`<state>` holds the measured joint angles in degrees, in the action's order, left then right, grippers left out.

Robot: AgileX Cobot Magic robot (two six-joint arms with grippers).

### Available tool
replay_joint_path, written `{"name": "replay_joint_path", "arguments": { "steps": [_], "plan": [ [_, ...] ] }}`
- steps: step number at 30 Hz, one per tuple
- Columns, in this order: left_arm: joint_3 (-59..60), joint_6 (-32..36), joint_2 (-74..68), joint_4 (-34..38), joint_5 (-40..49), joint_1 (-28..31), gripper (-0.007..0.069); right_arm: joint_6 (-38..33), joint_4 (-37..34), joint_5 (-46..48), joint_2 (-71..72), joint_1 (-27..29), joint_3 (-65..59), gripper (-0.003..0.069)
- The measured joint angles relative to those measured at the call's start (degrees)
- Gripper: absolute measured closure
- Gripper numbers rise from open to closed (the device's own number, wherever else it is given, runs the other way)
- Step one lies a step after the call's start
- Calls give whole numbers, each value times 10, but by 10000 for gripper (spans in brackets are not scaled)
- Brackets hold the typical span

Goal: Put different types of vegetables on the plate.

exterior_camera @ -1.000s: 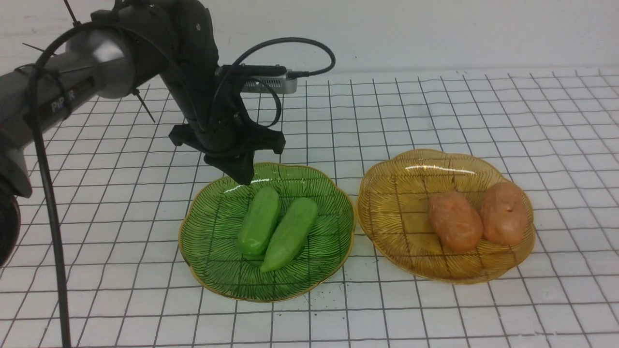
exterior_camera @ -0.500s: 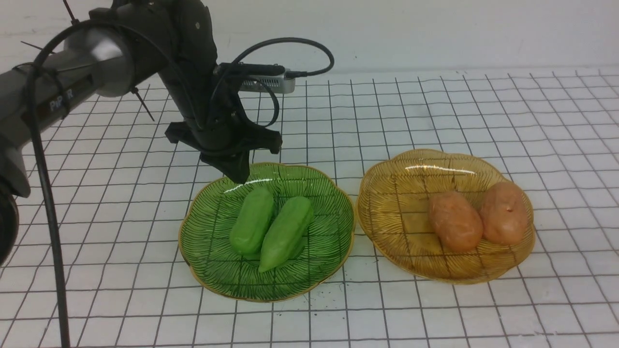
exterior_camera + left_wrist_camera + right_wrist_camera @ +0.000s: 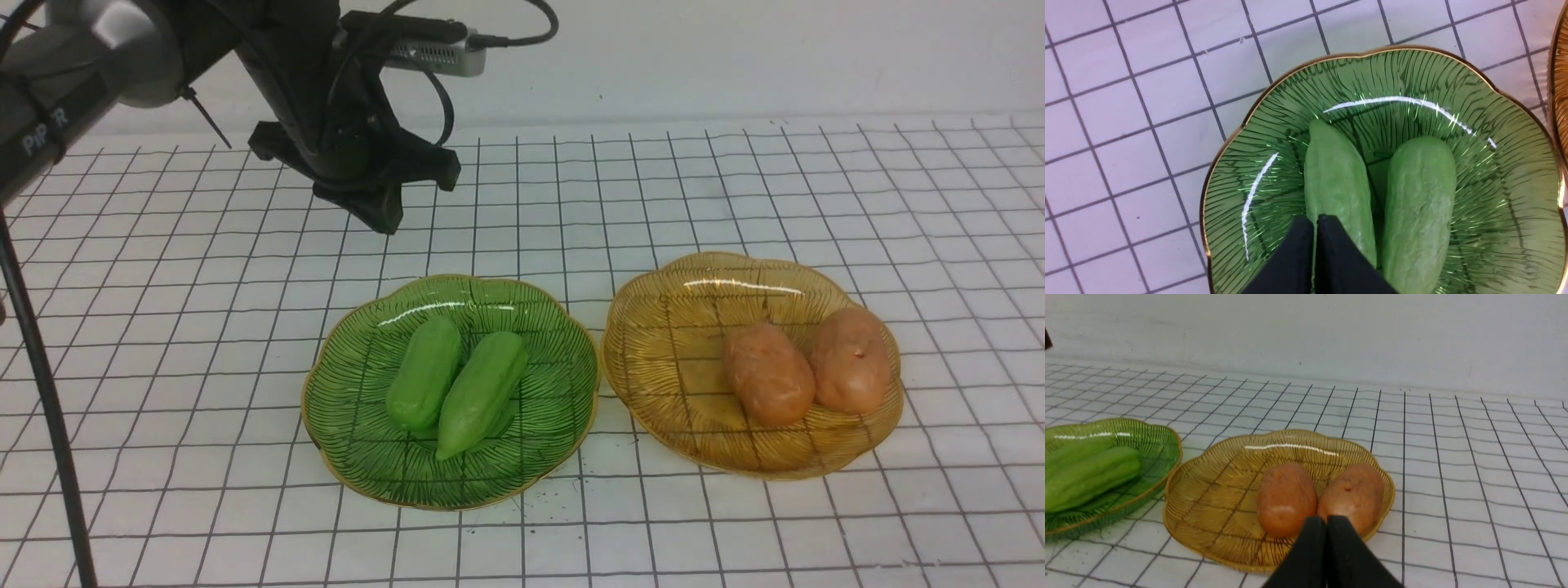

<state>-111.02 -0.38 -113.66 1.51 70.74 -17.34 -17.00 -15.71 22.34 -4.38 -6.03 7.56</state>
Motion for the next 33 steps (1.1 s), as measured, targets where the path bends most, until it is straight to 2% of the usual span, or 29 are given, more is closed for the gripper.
{"name": "replay_joint_path", "arguments": {
  "steps": [6, 12, 27, 33],
  "plan": [
    [0, 0, 58, 10, 1, 0, 632, 0, 27, 0, 48, 0, -79, 673],
    [20, 0, 168, 42, 6, 0, 632, 0, 46, 1, 48, 0, -87, 673],
    [316, -1, 500, 30, 12, 0, 632, 0, 47, 1, 48, 0, -87, 674],
    [484, 4, 624, 82, -14, 0, 632, 0, 47, 1, 48, 0, -87, 674]
  ]
}}
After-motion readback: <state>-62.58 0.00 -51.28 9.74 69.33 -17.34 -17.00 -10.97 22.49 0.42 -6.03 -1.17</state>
